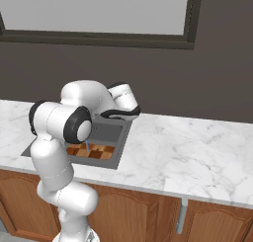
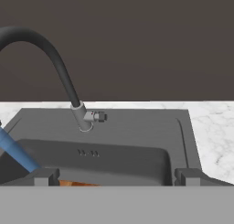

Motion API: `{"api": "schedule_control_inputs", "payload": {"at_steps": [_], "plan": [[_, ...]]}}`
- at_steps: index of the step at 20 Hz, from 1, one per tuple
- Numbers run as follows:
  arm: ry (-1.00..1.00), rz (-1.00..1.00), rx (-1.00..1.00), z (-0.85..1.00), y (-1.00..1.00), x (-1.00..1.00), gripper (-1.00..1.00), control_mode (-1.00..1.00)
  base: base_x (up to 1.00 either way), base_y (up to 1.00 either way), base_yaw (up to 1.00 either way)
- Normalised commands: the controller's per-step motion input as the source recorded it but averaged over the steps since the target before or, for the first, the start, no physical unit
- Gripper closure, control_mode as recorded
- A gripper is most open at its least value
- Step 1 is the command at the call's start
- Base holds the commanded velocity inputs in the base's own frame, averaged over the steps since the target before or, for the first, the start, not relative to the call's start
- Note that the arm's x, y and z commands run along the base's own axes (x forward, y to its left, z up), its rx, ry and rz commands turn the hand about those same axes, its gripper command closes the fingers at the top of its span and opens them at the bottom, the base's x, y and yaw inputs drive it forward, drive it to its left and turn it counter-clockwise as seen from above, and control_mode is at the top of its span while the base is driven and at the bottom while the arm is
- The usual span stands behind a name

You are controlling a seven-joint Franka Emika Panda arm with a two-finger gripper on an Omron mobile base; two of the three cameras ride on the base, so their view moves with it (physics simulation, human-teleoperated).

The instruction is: Turn on the sink faucet with hot water and rinse the cutting board for ten seconds, then turn off the faucet. Push the cutting board to reach the water if necessary.

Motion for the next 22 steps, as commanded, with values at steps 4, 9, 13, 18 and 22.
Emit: {"api": "schedule_control_inputs", "payload": {"at_steps": [4,9,13,18,22], "plan": [[0.00,0.00,0.00,0.00,0.00,0.00,-1.00,-1.00,0.00,0.00,0.00],[0.00,0.00,0.00,0.00,0.00,0.00,-1.00,-1.00,0.00,0.00,0.00],[0.00,0.00,0.00,0.00,0.00,0.00,-1.00,-1.00,0.00,0.00,0.00],[0.00,0.00,0.00,0.00,0.00,0.00,-1.00,-1.00,0.00,0.00,0.00],[0.00,0.00,0.00,0.00,0.00,0.00,-1.00,-1.00,0.00,0.00,0.00]]}}
